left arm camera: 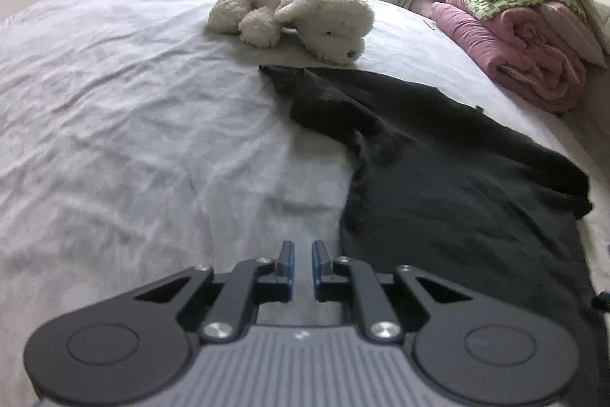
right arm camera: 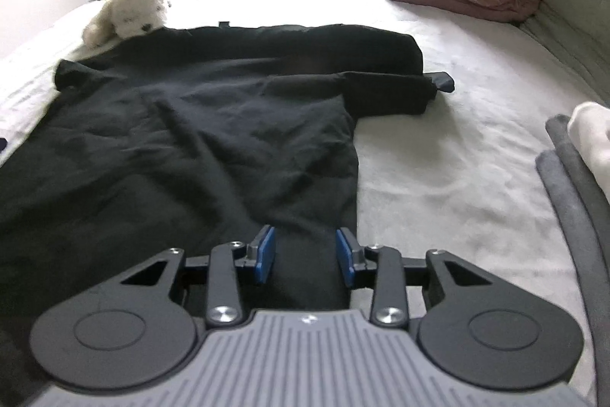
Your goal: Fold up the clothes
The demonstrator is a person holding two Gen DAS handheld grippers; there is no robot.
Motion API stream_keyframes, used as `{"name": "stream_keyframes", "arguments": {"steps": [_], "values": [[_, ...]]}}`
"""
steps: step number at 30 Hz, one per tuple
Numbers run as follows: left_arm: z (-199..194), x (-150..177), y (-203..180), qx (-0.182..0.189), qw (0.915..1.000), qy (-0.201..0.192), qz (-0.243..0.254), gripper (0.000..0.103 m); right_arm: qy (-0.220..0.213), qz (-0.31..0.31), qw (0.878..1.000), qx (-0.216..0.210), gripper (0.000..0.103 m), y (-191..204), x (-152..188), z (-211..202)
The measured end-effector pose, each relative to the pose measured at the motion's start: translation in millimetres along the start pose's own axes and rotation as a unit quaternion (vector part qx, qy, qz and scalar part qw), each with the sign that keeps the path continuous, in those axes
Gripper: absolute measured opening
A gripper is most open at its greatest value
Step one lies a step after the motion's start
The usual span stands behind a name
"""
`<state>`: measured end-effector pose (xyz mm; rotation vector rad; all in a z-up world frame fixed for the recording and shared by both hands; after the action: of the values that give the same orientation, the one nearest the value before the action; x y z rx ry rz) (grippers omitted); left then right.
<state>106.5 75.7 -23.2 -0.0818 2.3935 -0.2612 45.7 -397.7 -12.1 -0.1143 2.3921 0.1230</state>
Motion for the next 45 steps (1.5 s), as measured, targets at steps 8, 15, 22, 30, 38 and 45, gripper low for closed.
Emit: {"name": "stream_keyframes", "arguments": {"steps": [8, 15, 22, 30, 38, 45], "values": [[-38, 56, -15, 0.037, 0.9982, 0.047, 0.007, 0.009, 0.031, -0.026, 0.999, 0.011, 0.036, 7, 35, -25], [-70, 94, -9, 0.056, 0.9959, 0.070, 0.016, 0.015, 0.069, 0.036, 0.997, -0.005, 0.036, -1, 73, -58], [-104, 126, -5, 0.083, 0.9931, 0.079, 0.026, 0.032, 0.088, 0.069, 0.993, -0.038, 0.037, 10, 104, -103], [-117, 158, -4, 0.111, 0.9888, 0.098, 0.014, 0.034, 0.114, 0.116, 0.986, -0.048, 0.037, 13, 149, -143], [-116, 166, -14, 0.109, 0.9877, 0.106, 0.038, 0.002, 0.111, 0.123, 0.986, -0.028, 0.006, 17, 166, -146], [-159, 131, -9, 0.108, 0.9906, 0.073, 0.042, 0.001, 0.042, 0.144, 0.988, -0.037, 0.005, -1, 135, -191]]}}
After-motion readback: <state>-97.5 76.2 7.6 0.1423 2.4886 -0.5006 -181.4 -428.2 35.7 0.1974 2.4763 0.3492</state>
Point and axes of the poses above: each gripper's, at about its wrist camera, not at the fingertips, and z roughly the way its jaws point, y to its left, x to its underside, the point moved 9 cm from there along z, roughly the way its jaws point, and after that the axes turned 3 degrees about z, right-handed, at the moved point
